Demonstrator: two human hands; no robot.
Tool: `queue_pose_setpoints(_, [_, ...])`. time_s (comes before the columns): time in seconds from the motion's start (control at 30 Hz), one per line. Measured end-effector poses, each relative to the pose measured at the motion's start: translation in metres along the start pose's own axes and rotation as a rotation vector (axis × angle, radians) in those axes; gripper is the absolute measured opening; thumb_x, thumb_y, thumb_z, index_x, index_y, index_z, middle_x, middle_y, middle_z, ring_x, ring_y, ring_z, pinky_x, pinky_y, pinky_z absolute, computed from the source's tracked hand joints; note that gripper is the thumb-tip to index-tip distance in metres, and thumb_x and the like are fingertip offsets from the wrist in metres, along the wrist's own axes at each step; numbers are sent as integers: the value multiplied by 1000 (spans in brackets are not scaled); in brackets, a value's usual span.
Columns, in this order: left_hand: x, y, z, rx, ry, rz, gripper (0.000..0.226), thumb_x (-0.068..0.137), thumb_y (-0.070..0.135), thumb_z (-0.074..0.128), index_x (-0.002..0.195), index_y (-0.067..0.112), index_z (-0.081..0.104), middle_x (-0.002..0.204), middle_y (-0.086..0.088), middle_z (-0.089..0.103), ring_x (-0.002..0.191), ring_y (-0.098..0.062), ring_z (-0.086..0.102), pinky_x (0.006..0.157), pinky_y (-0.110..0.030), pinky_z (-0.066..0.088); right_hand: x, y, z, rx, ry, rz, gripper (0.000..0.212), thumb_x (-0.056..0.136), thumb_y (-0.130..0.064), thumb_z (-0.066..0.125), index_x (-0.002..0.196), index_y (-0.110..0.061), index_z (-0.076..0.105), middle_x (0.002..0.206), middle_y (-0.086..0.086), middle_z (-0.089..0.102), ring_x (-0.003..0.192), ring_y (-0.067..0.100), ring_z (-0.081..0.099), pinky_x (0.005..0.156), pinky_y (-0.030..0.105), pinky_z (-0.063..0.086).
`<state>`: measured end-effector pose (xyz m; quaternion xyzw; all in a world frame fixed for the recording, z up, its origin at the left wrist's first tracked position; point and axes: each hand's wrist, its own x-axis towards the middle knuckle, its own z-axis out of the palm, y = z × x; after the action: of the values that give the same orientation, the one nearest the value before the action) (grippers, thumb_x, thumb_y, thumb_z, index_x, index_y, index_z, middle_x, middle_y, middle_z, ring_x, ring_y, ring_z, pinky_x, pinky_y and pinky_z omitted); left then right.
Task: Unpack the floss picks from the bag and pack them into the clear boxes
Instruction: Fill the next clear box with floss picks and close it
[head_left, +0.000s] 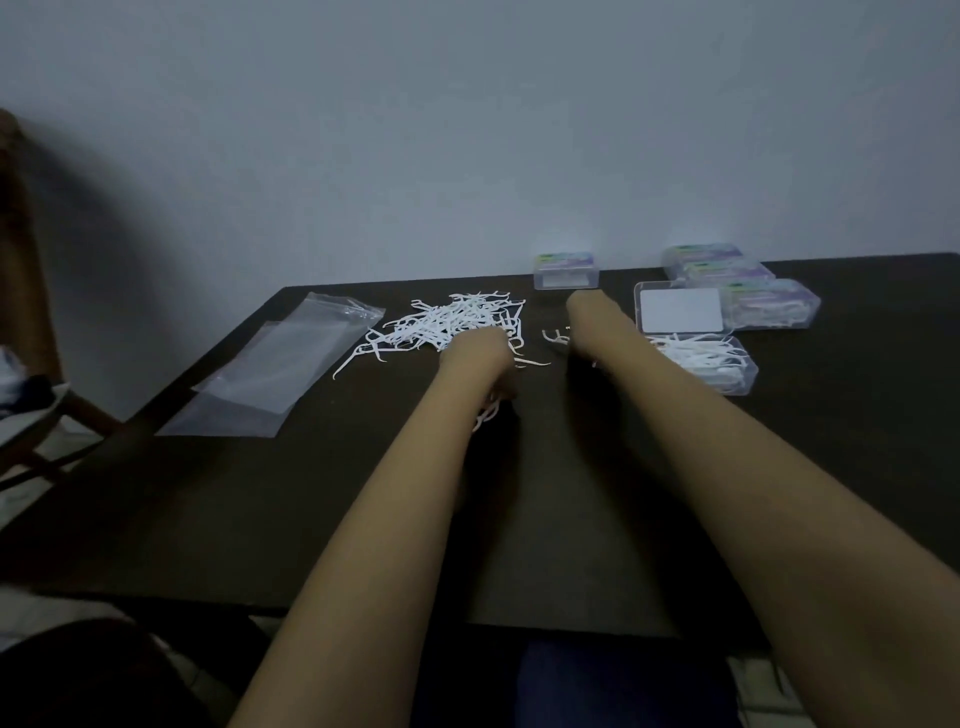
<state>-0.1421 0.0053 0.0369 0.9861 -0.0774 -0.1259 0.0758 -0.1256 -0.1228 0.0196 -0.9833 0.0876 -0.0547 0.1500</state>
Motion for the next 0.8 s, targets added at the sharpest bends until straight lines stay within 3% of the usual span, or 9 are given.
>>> queue_pose_setpoints(0.03, [1, -3, -2, -24, -42, 2, 10, 83, 12, 61, 89, 9, 54, 81, -6, 64, 88, -25, 64, 85, -34, 52, 0, 4, 3, -9, 62, -5, 19, 89, -2, 51, 107, 3, 56, 116, 21, 58, 110, 36, 55, 88, 38, 44])
queue_pose_setpoints(0.1, [8, -11, -4, -71, -68, 19, 16, 83, 13, 61, 71, 10, 51, 62, -2, 59, 64, -19, 60, 68, -28, 51, 2, 10, 3, -48, 140, -3, 20, 90, -1, 50, 108, 2, 57, 116, 20, 58, 110, 36, 55, 87, 38, 44])
queue_pose_setpoints(0.23, [13, -22, -7, -248, -64, 49, 11, 84, 15, 59, 75, 9, 60, 36, 6, 55, 36, -5, 50, 41, -15, 39, 9, 12, 5, -74, 162, 13, 23, 88, 4, 45, 108, 5, 57, 116, 24, 57, 111, 39, 54, 88, 39, 43])
queue_pose_setpoints(0.33, [12, -22, -8, -494, -45, 72, 16, 87, 8, 55, 73, 5, 60, 35, 3, 53, 24, -3, 43, 29, -11, 32, 12, 6, 6, -69, 142, 16, 27, 88, 6, 43, 111, 6, 56, 119, 24, 56, 113, 39, 52, 90, 39, 43])
queue_pose_setpoints(0.47, [24, -17, 3, -928, 60, 70, 25, 89, 0, 54, 64, 1, 52, 59, -13, 52, 29, -4, 51, 36, -15, 46, 21, -4, 0, -67, 37, 2, 32, 90, 1, 45, 122, 3, 51, 128, 21, 50, 120, 37, 47, 95, 38, 42])
queue_pose_setpoints(0.57, [38, -13, 20, -1121, 173, 75, 30, 87, -5, 53, 58, 3, 50, 52, -9, 51, 32, -7, 53, 40, -19, 51, 27, -5, -2, -63, -18, 8, 33, 90, -3, 49, 122, 2, 50, 128, 20, 51, 119, 34, 49, 94, 36, 43])
queue_pose_setpoints(0.7, [52, -8, 43, -1195, 329, 155, 28, 87, 1, 57, 63, 11, 47, 61, -7, 55, 49, -12, 61, 60, -27, 55, 30, -5, -10, -119, -195, 14, 35, 88, -13, 60, 119, -1, 52, 127, 16, 52, 114, 28, 53, 92, 31, 43])
queue_pose_setpoints(0.8, [53, -7, 47, -1225, 375, 211, 20, 88, 5, 58, 71, 13, 51, 69, -9, 60, 62, -21, 62, 70, -37, 54, 26, -6, -19, -167, -354, 20, 27, 84, -19, 66, 105, -3, 58, 123, 14, 57, 97, 25, 56, 84, 30, 46])
